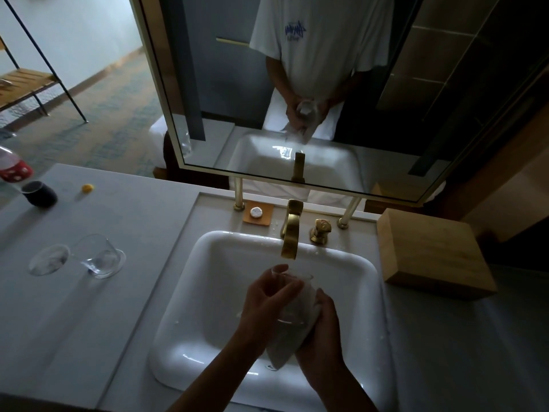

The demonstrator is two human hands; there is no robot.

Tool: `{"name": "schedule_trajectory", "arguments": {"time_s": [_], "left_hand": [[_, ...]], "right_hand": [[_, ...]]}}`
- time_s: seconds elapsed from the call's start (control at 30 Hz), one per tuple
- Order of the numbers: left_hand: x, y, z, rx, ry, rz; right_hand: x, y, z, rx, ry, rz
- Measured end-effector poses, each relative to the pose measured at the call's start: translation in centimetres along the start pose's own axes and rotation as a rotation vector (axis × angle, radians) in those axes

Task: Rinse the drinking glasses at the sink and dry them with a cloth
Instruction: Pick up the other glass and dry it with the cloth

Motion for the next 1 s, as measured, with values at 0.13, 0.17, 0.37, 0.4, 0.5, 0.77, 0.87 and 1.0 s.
{"name": "schedule_trajectory", "arguments": {"time_s": [0.13, 0.17, 0.37, 0.4, 0.5, 0.77, 0.87, 1.0], "left_hand": [[-0.3, 0.8, -0.2, -0.019, -0.144, 0.006], [-0.3, 1.0, -0.1, -0.035, -0.163, 0.007], [-0.4, 2.4, 0.6, -0.107, -0.186, -0.003], [-0.4, 2.6, 0.5, -0.09, -0.187, -0.002], [-0.1, 2.4, 0.3, -0.006, -0.162, 0.034], [0.5, 1.1, 1.7, -0.027, -0.146, 0.017], [0.6, 1.9, 1.9, -0.048, -0.156, -0.02], [0.4, 3.3, 3.3, 0.04, -0.088, -0.078]], "right_hand": [[0.4, -0.2, -0.5, -0.19, -0.068, 0.046], [0.5, -0.4, -0.4, -0.235, -0.053, 0.064], [1.0, 1.6, -0.5, -0.273, -0.05, 0.052], [1.0, 2.1, 0.0, -0.281, -0.027, 0.035], [1.0, 3.2, 1.2, -0.262, 0.024, 0.003], [1.8, 2.0, -1.0, -0.107, -0.032, 0.027], [2.1, 3.3, -1.4, -0.086, -0.013, 0.039], [1.9, 7.3, -1.4, -0.096, 0.011, -0.054]]}}
Point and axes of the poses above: each hand's wrist, its own x-axis away from the middle knuckle, its own y-axis out of the back of the hand, z = x × y, the point moved 6 cm from there along -x, towards the middle knuckle, and after that the axes turned 13 degrees about x, right-handed, at the moved point
